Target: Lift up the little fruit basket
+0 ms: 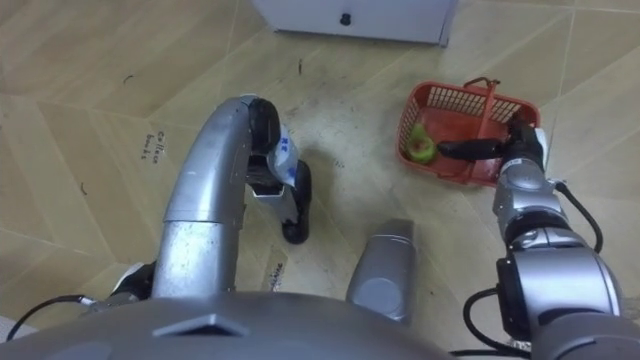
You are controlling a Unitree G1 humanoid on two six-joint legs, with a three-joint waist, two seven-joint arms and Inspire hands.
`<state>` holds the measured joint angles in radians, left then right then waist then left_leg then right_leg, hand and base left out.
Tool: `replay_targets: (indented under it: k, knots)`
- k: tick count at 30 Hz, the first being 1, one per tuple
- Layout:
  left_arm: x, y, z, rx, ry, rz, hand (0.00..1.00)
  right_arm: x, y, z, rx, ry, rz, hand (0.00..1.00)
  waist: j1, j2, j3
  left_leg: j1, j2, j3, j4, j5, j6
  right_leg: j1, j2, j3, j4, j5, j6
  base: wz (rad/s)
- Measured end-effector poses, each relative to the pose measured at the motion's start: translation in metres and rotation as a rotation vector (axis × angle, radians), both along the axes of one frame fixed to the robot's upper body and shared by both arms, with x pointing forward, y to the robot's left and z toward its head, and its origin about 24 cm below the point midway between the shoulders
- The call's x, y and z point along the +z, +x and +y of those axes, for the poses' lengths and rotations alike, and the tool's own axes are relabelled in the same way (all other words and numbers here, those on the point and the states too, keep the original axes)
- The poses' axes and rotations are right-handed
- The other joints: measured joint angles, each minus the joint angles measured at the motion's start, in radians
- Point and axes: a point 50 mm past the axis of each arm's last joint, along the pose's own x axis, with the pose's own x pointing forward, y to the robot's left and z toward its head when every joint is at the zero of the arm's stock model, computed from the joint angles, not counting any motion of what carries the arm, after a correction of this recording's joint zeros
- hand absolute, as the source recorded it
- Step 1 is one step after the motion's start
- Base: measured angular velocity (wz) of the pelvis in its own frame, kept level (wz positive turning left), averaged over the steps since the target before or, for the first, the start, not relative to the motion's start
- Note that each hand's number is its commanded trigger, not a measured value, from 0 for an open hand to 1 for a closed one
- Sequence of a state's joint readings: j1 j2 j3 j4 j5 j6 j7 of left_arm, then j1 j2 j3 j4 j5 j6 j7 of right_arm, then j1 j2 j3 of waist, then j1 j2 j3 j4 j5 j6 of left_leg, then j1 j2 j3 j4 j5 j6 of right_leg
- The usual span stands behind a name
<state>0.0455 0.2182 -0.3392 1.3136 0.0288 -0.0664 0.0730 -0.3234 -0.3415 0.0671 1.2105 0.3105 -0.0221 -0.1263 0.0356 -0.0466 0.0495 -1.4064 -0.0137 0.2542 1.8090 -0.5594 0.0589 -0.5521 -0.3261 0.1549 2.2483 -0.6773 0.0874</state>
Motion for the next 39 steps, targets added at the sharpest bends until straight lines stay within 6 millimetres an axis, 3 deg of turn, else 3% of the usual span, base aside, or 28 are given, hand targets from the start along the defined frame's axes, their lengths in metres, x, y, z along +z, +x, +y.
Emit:
replay_targets:
  k: [11,21,26,33,39]
  knots:
    - [-0.0003,-0.0003,-0.0014,0.038,-0.019,-0.008,0.00,0.0010,0.0009,-0.0018,0.014,0.044,-0.004,1.00,0.003,0.005,0.0005,-0.002,0.000,0.003,-0.001,0.000,0.000,-0.004,-0.002,-0.002,0.000,0.000,0.000,0.00]
    - [0.0000,0.0029,-0.0033,0.087,-0.049,-0.026,0.00,-0.0009,-0.0026,-0.0043,-0.007,0.110,-0.002,1.00,0.055,0.013,0.0002,-0.007,0.000,0.003,-0.001,0.000,0.000,-0.010,-0.001,-0.001,0.001,0.000,0.000,0.00]
    - [0.0000,0.0037,-0.0036,0.089,-0.051,-0.029,0.00,0.0013,0.0009,-0.0035,-0.006,0.139,-0.025,1.00,0.052,0.014,-0.0003,-0.016,-0.014,0.000,-0.001,0.002,-0.004,-0.014,-0.002,-0.005,0.002,0.000,0.000,0.02]
    - [0.0000,0.0036,-0.0035,0.120,-0.058,-0.034,0.00,0.0017,0.0015,-0.0034,-0.015,0.149,-0.034,1.00,0.052,0.013,0.0004,-0.024,-0.016,-0.002,0.002,0.002,-0.004,-0.019,-0.001,-0.007,0.003,0.000,0.001,0.00]
    - [0.0004,0.0055,-0.0034,0.125,-0.060,-0.043,0.00,0.0020,0.0019,-0.0034,-0.008,0.136,-0.031,1.00,0.051,-0.003,0.0093,-0.019,-0.016,-0.007,0.006,0.002,-0.003,-0.009,0.004,-0.003,0.003,0.000,0.001,0.00]
